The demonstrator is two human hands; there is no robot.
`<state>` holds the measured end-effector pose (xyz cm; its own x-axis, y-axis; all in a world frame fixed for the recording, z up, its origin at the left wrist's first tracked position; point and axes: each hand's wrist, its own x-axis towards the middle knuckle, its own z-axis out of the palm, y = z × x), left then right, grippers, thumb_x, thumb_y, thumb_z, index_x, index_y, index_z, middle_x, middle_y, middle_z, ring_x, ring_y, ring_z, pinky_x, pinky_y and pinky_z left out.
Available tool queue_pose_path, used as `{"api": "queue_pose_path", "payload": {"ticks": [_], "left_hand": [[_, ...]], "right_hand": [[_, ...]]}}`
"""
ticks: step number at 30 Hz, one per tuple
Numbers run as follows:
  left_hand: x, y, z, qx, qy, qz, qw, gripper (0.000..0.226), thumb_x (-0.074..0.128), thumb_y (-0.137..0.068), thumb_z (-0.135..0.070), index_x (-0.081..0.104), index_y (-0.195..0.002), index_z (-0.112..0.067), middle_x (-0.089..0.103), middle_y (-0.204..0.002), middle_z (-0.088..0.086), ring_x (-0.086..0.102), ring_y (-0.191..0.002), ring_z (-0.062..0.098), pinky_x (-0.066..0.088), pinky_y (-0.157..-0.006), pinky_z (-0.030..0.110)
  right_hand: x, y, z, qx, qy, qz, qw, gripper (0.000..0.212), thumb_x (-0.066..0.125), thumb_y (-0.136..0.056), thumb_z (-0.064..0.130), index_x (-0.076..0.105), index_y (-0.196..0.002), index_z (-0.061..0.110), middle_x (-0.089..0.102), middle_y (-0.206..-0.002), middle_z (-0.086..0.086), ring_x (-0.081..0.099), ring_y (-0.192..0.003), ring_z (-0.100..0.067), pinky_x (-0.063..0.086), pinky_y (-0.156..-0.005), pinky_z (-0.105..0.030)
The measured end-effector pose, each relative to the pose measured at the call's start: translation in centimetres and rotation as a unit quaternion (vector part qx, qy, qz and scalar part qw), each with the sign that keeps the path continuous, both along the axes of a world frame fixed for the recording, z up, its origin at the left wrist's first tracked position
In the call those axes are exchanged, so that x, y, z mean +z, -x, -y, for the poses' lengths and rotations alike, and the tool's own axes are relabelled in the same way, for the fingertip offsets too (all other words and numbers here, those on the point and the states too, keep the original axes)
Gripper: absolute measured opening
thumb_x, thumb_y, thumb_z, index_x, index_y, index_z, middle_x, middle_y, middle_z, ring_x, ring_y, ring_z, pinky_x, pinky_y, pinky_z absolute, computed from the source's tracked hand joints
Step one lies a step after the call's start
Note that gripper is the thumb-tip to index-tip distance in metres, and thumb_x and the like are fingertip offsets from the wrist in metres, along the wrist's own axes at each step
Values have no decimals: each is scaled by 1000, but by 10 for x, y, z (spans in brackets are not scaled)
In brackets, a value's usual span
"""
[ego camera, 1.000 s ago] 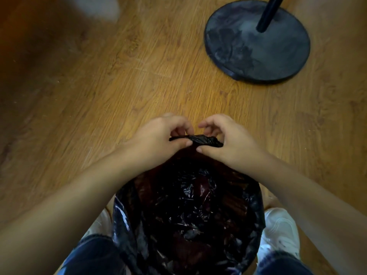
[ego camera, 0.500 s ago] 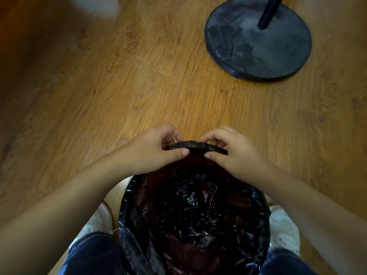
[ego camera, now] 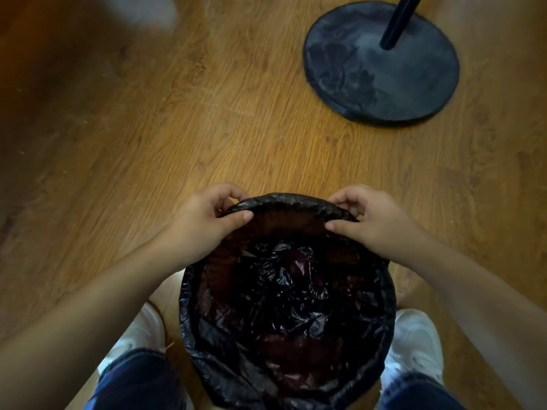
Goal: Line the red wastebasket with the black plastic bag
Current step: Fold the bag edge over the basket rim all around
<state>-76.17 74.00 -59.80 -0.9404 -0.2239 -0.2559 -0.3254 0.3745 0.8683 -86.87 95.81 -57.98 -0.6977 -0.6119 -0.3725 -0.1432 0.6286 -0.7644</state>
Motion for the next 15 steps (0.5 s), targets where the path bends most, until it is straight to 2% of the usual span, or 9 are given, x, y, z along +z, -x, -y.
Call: {"api": "queue_pose_path", "payload": {"ticks": [2,4,7,10,11,13,15], "left_hand": [[-1,-1,1,21,-13,0,1000,15,65,-80,-12,59,-77,-26,56,-65,9,49,-58,18,40,-54,30],[-1,-1,1,42,-23,8,999,17,64,-81,-11,58,-76,-27,54,-64,2,47,-56,12,38,-50,22],[-4,-3,4,74,-44,19,996,15,64,-81,-13,59,-78,-27,57,-70,10,49,-61,20,39,-57,30],[-5,-3,7,107,-81,22,991,15,62,-82,-12,60,-77,-26,57,-78,21,51,-66,27,40,-64,41],[-5,-3,8,115,-90,23,989,16,61,-82,-12,60,-76,-26,57,-78,21,51,-66,28,40,-65,43],[-6,-3,7,122,-97,22,988,18,61,-82,-12,60,-74,-28,57,-76,18,51,-66,27,41,-65,43],[-6,-4,7,129,-99,21,987,20,61,-82,-13,61,-72,-30,59,-74,16,53,-63,26,43,-63,40]], "right_hand": [[-1,2,-2,-14,9,14,1000,22,71,-75,15,58,-90,26,58,-93,-4,55,-86,-18,48,-77,-34],[-2,2,-3,-33,15,20,999,27,72,-74,16,59,-96,24,55,-88,3,53,-82,-14,46,-73,-27],[-3,0,-6,-80,32,-22,996,41,73,-72,20,54,-107,27,55,-102,2,52,-93,-9,44,-76,-23],[-2,-1,-9,-110,42,-46,992,38,72,-73,19,54,-104,31,57,-107,1,51,-93,-3,42,-75,-19],[-3,-1,-9,-115,37,-28,992,35,71,-74,17,56,-103,29,58,-107,1,52,-94,-5,45,-78,-23],[-7,0,-7,-135,43,40,989,31,69,-77,10,60,-104,22,61,-106,-2,57,-98,-16,51,-84,-39],[-9,2,-4,-165,78,113,977,31,66,-77,2,62,-105,13,65,-102,-7,63,-94,-22,55,-81,-41]]}}
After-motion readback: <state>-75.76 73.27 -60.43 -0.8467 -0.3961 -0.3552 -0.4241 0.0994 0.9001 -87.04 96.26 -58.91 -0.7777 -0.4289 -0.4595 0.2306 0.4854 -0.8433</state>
